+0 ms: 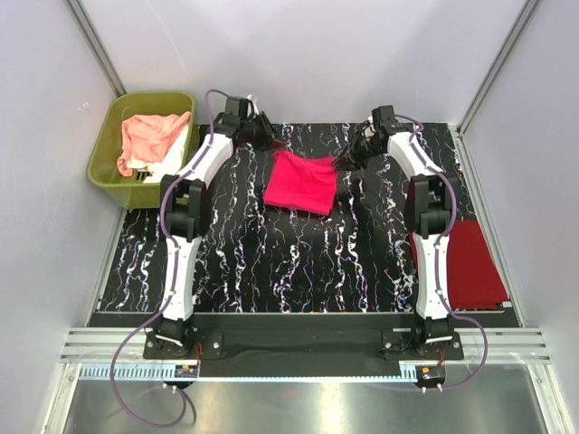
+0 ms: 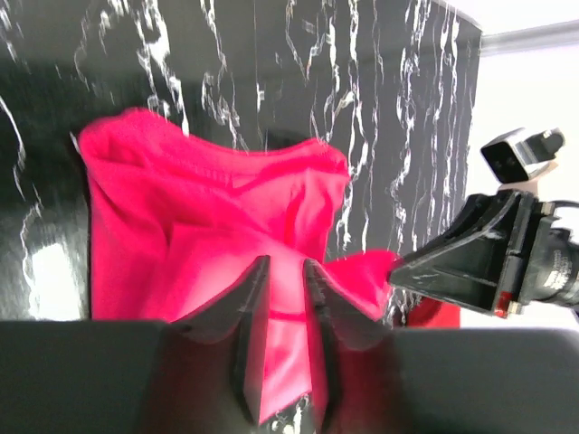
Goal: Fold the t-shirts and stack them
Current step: Fold the tshirt
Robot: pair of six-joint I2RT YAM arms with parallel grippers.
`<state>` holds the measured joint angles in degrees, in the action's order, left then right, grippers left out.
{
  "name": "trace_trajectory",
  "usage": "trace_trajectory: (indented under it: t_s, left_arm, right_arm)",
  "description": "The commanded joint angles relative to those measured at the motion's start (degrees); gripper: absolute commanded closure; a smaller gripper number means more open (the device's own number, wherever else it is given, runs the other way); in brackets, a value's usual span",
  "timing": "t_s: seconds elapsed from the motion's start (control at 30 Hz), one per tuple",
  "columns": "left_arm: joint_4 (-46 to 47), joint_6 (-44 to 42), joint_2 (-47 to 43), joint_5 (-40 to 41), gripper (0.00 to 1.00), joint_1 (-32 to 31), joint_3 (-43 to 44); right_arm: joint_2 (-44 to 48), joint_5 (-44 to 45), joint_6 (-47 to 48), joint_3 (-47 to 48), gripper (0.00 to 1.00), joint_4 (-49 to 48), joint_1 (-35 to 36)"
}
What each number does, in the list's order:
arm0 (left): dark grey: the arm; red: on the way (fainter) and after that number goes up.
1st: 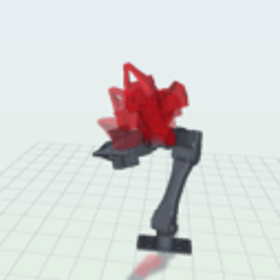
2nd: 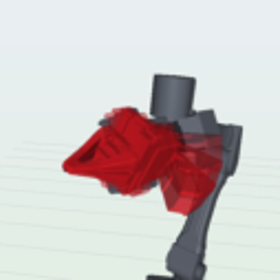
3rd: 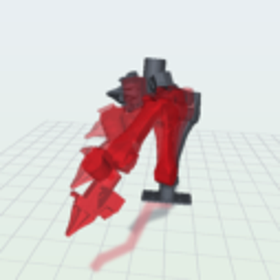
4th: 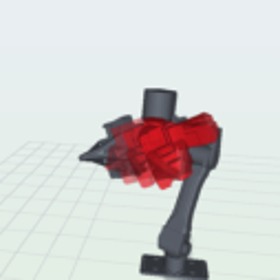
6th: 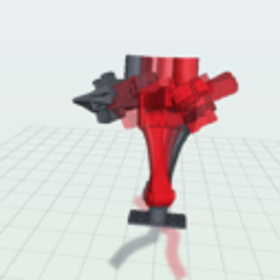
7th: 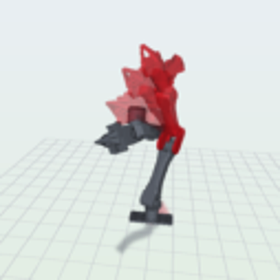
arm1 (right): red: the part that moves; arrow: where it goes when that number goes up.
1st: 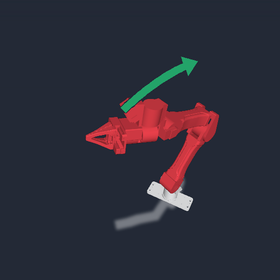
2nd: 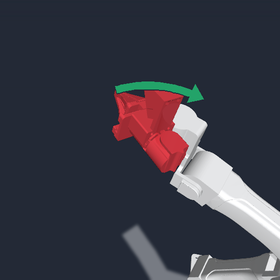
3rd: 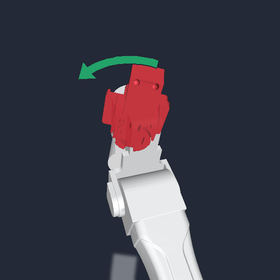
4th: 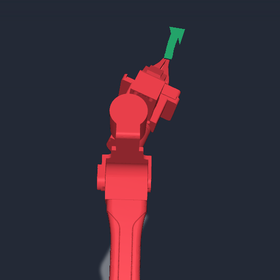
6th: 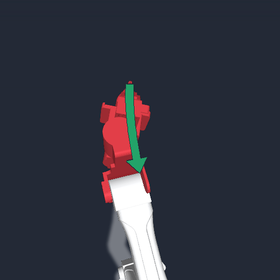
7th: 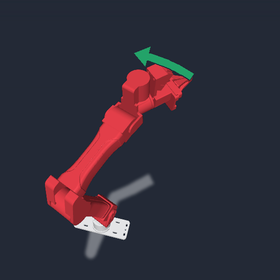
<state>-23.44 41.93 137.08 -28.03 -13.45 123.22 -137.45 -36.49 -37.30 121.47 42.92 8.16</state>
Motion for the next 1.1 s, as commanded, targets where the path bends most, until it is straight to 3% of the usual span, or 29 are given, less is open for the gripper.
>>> trace_trajectory:
  t_s: [0.0, 0.07, 0.1, 0.13, 0.27, 0.4, 0.53, 0.77, 1.07]
  left_arm:
    - [-2.74, -3.26, 1.7, 5.61, 0.69, 0.27, 9.13]
    - [-5.38, -5.1, 0.48, 9.3, 0.63, 0.18, 11.42]
    - [-6.43, -6.15, -0.4, 10.79, 0.52, 0.18, 11.43]
    - [-7.31, -6.86, -1.54, 12.28, 0.49, 0.18, 9.78]
    - [-5.92, -9.06, -10.4, 10.9, 0.43, -0.26, -1.64]
    - [-5.83, -12.3, -15.51, 7.03, 0.46, -2.71, -12.37]
    - [-6.35, -13.37, -21.65, 5.71, 0.55, -6.23, -22.38]
    - [-5.47, -11.35, -33.7, 3.87, 0.55, -10.8, -37.59]
    - [-9.07, -10.73, -49.97, 4.21, 0.53, -11.6, -46.93]
  right_arm:
    - [-5.35, 1.42, 0.91, 10.41, 0.66, -1.26, -1.04]
    - [-7.65, 3.26, 2.93, 15.7, 0.62, 2.42, -2.01]
    - [-9.14, 4.31, 4.41, 19.9, 0.55, 3.57, -2.36]
    - [-9.42, 4.5, 5.12, 21.16, 0.51, 4.88, -2.8]
    - [-7.75, 1.43, 7.5, 17.41, 0.44, 2.18, -3.07]
    - [-6.69, -2.52, 7.07, 12.3, 0.41, -4.48, -2.98]
    - [-9.5, -3.41, 7.24, 15.98, 0.4, -9.33, -2.89]
    - [-17.05, -2.09, 1.27, 21.44, 0.43, -17.07, -2.71]
    - [-18.65, -1.92, 2.58, 19.43, 0.44, -15.32, -2.01]
